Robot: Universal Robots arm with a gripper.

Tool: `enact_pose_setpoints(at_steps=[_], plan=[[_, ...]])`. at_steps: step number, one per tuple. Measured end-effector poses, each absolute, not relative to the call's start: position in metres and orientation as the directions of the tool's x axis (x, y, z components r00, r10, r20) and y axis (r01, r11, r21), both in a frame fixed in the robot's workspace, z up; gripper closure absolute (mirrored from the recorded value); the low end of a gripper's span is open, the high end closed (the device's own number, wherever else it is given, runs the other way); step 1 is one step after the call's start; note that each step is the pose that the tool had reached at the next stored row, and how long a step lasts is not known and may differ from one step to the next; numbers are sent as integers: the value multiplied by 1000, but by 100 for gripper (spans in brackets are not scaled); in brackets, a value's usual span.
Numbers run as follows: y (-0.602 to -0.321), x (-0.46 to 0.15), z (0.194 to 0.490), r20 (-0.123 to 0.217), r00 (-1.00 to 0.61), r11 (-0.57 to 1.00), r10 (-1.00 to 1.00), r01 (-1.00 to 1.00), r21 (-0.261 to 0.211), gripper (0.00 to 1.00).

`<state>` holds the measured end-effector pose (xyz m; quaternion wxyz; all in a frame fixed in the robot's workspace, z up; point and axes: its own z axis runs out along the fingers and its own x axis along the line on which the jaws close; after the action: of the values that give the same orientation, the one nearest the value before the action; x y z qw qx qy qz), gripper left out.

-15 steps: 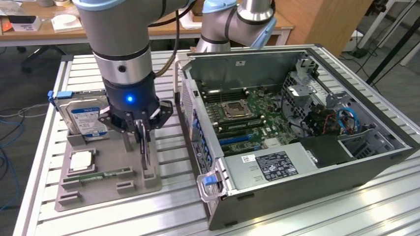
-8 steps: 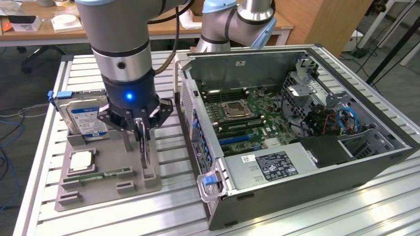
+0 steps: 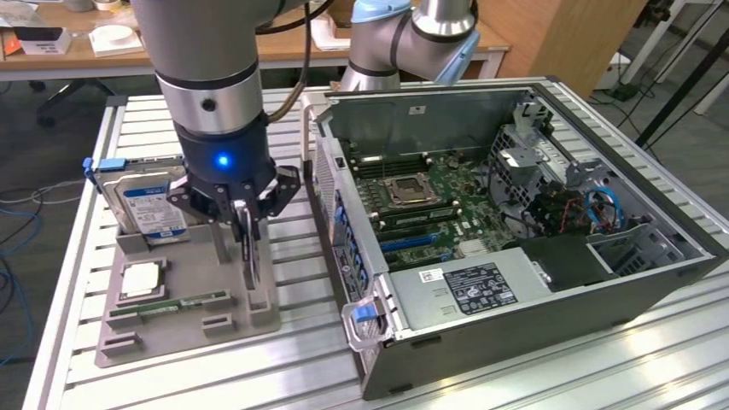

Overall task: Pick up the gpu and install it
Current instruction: 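Pick up the gpu and move the gpu toward the slot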

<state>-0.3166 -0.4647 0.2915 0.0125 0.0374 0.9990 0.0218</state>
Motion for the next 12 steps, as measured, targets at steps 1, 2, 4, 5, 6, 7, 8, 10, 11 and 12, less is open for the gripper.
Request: enact_pose_setpoints(at_steps=[1, 2, 4, 5, 6, 7, 8, 10, 11, 12], plan=[[-465, -317, 292, -23, -997, 996, 75, 74, 45, 74], [-465, -317, 293, -23, -997, 996, 75, 74, 45, 74], [-465, -317, 294, -23, -997, 996, 75, 74, 45, 74], [-465, -317, 295, -23, -997, 996, 75, 74, 45, 74], [-465, -317, 295, -23, -997, 996, 75, 74, 45, 74], [-465, -317, 296, -23, -997, 996, 75, 74, 45, 74], [-465, -317, 297, -23, -997, 996, 75, 74, 45, 74], [-465, -317, 298, -23, -997, 996, 75, 74, 45, 74], [-465, -317, 298, -24, -997, 996, 75, 74, 45, 74], [-465, -317, 298, -24, -997, 996, 75, 74, 45, 74]])
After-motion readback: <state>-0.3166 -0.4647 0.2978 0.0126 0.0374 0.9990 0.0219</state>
